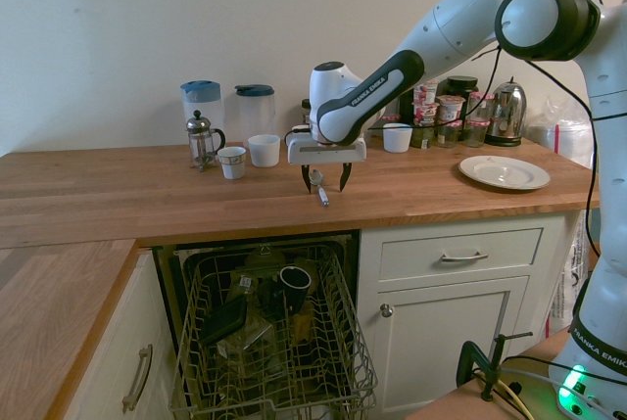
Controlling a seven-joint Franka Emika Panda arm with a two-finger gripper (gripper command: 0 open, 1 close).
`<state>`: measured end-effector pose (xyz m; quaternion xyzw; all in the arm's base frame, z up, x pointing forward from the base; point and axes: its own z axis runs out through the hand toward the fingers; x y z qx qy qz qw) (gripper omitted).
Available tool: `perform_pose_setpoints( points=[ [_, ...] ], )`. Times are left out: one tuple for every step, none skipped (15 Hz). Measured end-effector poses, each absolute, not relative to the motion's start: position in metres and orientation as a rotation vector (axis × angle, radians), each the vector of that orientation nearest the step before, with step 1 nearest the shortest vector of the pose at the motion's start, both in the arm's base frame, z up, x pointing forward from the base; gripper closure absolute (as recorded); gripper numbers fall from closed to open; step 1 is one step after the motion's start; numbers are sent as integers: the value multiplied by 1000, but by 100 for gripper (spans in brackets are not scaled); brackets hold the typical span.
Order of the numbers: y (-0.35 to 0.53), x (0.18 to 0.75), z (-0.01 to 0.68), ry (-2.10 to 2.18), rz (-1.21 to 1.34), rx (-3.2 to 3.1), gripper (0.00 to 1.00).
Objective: Put the spoon in the dishwasher
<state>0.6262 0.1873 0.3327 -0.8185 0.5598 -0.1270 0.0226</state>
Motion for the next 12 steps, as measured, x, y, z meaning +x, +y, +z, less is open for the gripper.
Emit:
perform_pose_setpoints(
  points=[
    [188,627,333,1732,-395,-2534,100],
    [188,628,333,1728,-397,-2531,100],
    [189,628,332,1724,-401,-2526,100],
    [189,629,332,1724,-401,-2524,100],
    [188,629,332,1725,-401,-2521,100],
    [188,630,332,1724,-403,-2517,100],
    [187,630,332,1725,-405,-2515,100],
    [186,631,331,1723,-409,-2512,100],
    [184,632,331,1721,-412,-2510,100],
    [182,633,331,1719,-416,-2508,100],
    [181,634,331,1715,-418,-2507,100],
    [180,634,331,1708,-420,-2508,100]
  ],
)
